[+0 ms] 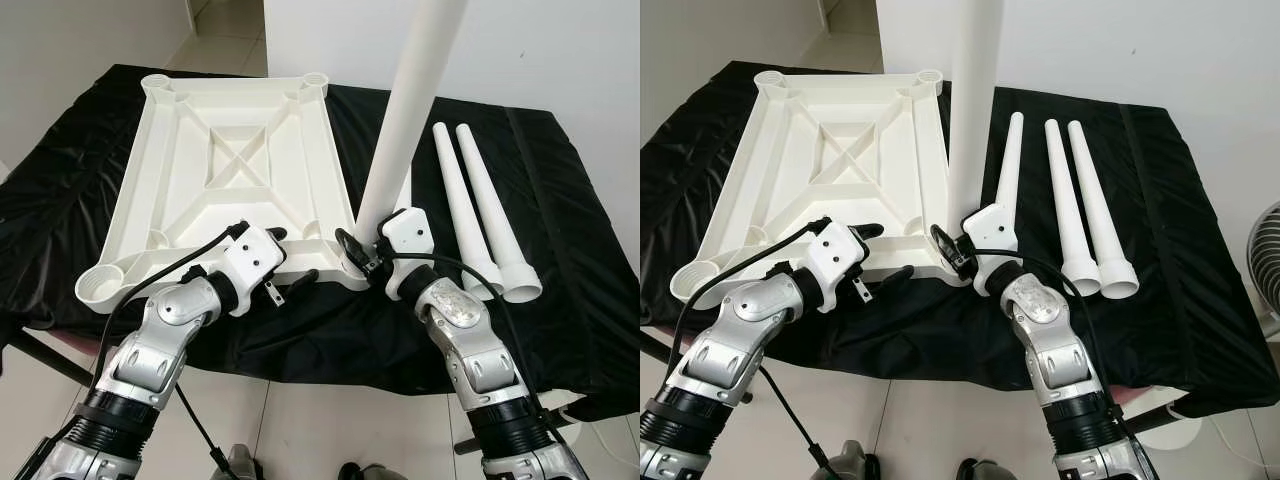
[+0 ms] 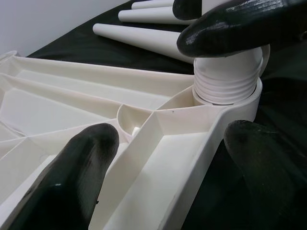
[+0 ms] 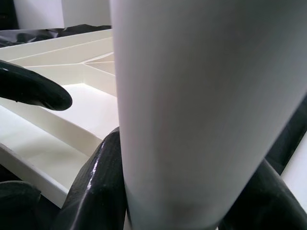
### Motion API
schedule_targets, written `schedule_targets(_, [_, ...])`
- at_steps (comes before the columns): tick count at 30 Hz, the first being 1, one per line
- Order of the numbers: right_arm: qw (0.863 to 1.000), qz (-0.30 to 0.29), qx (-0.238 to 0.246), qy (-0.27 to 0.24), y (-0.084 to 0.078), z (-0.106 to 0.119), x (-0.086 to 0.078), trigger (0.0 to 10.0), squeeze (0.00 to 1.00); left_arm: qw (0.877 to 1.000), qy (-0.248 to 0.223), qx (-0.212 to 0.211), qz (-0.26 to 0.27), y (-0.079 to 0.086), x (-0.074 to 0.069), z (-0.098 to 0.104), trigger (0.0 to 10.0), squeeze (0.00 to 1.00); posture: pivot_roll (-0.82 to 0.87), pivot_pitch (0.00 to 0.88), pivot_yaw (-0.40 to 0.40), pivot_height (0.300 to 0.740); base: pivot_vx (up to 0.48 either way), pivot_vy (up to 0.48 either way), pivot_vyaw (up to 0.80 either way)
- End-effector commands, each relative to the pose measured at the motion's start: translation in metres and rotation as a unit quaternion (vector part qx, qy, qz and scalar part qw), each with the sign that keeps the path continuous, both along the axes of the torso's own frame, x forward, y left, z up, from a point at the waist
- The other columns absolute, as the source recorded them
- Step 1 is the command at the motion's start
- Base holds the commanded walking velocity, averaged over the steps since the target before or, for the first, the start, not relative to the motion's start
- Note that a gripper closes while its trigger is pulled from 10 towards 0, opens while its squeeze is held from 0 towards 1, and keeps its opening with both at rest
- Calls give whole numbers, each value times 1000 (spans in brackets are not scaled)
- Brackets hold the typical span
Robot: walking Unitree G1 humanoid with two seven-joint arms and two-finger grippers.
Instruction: Building children table
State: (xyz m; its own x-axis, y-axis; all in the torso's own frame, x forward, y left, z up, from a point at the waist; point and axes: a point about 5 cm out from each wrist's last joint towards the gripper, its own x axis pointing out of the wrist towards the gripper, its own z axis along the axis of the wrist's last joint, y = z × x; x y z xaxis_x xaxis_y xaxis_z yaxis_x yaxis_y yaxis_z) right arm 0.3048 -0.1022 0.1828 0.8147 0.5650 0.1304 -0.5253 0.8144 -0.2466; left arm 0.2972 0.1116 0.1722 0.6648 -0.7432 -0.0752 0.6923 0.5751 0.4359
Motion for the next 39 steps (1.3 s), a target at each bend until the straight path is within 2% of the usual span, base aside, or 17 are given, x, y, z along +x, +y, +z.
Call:
schedule_targets(1, [999,2,5,36,0,-11,2,10000,0,1000,3,8,-7,1,0,-2,10000,0,197,98,-23,740,0,0,0])
schedule_targets(7, [999,-6,12,52,-2,-13,4,10000,0,1000,3,9,-7,1,0,-2,10000,0,201,95,-26,740,0,0,0])
schedule_targets(8, [996,-28,18,84,-5,-21,11,10000,0,1000,3,9,-7,1,-2,-2,10000,0,206,95,-32,740,0,0,0])
schedule_targets(16, [996,-24,12,90,-5,-24,11,10000,0,1000,4,8,-7,1,-3,-3,10000,0,208,98,-34,740,0,0,0])
schedule_targets(20, [994,-31,34,104,-5,-26,11,10000,0,1000,4,8,-6,2,-3,-3,10000,0,207,101,-34,740,0,0,0])
schedule_targets(24, [985,-77,66,136,-11,-33,16,10000,0,1000,4,8,-7,2,-4,-3,10000,0,206,103,-34,740,0,0,0])
schedule_targets(30, [974,-114,98,167,-18,-44,17,10000,0,1000,4,9,-7,2,-5,-3,10000,0,206,108,-33,740,0,0,0])
schedule_targets(39, [968,-145,104,179,-21,-52,15,10000,0,1000,5,10,-7,3,-5,-3,10000,0,206,114,-31,740,0,0,0])
